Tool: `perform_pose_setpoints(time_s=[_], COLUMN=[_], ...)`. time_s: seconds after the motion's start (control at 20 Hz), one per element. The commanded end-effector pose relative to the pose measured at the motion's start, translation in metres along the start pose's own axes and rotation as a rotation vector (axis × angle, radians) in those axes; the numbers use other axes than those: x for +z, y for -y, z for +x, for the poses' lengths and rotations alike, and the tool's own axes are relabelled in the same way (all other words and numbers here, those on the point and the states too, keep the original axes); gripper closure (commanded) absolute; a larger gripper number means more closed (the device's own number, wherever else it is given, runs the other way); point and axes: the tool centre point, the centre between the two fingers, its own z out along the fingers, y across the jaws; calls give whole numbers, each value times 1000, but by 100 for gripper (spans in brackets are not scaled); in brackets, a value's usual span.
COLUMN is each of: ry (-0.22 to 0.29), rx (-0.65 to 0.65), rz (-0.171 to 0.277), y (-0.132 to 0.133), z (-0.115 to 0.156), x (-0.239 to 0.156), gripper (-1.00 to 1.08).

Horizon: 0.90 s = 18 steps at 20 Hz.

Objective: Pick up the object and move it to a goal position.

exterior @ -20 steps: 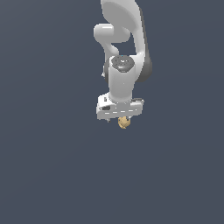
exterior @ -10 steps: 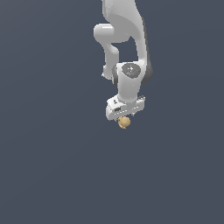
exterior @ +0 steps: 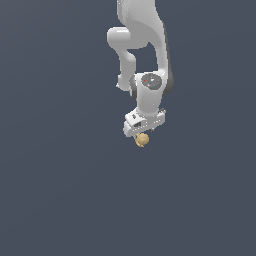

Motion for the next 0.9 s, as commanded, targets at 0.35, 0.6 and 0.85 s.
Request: perform_pose_setpoints(time_s=[0.35,0.6,0.85], ry=[0,0,0], rx=[-4,-5,-5], rz=[0,0,0], y=[1,1,1], z=[-2,-1,-1], x=[31,48,50], gripper=[-92,-92,108])
